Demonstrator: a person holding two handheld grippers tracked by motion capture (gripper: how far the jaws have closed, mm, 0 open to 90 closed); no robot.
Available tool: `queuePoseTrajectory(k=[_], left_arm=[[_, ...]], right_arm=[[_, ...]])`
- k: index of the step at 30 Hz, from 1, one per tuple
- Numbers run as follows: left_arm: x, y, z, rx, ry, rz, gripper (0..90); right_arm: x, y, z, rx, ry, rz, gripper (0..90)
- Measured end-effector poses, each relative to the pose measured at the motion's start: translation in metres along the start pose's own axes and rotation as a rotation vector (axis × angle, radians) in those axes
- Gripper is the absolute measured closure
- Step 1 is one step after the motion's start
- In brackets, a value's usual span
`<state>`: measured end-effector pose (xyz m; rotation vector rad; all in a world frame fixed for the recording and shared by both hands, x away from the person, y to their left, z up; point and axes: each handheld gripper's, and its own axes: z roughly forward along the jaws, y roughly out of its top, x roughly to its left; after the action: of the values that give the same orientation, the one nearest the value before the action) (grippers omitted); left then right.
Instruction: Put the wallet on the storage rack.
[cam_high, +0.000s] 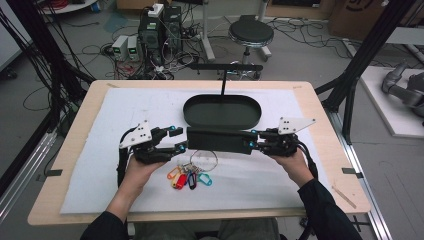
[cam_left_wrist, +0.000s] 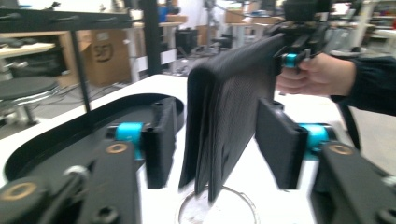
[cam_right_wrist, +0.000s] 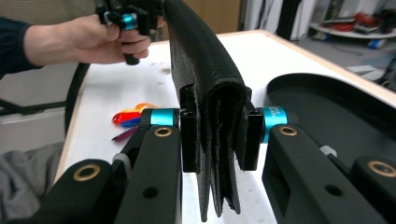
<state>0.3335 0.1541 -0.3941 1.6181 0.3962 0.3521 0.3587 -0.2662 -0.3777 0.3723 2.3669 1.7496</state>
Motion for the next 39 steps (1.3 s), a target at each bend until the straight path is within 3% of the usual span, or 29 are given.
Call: queuePoseTrajectory(k=[7, 15, 20, 25, 31, 39], left_arm=[[-0.001, 0.005, -0.013, 0.031, 0.080, 0.009, 37.0], [0.001, 0.001, -0.029, 0.063, 0.124, -0.004, 29.3], [-0.001, -0.003, -0.038, 0.082, 0.140, -0.005, 27.8], [-0.007, -0.005, -0.047, 0.105, 0.163, 0.031, 27.7], [-0.012, -0.012, -0.055, 0.133, 0.183, 0.043, 27.4], [-0.013, -0.019, -0.063, 0.130, 0.211, 0.038, 27.1]], right_arm=[[-0.010, 0.003, -0.007, -0.032, -0.116, 0.024, 76.6], [-0.024, 0.006, -0.008, -0.042, -0.227, 0.064, 76.6], [-0.030, 0.009, -0.006, -0.045, -0.255, 0.069, 76.6], [-0.040, 0.013, 0.000, -0.033, -0.292, 0.069, 76.6], [-0.047, 0.012, 0.006, -0.038, -0.312, 0.077, 76.6], [-0.059, 0.004, 0.015, -0.026, -0.339, 0.098, 76.6]])
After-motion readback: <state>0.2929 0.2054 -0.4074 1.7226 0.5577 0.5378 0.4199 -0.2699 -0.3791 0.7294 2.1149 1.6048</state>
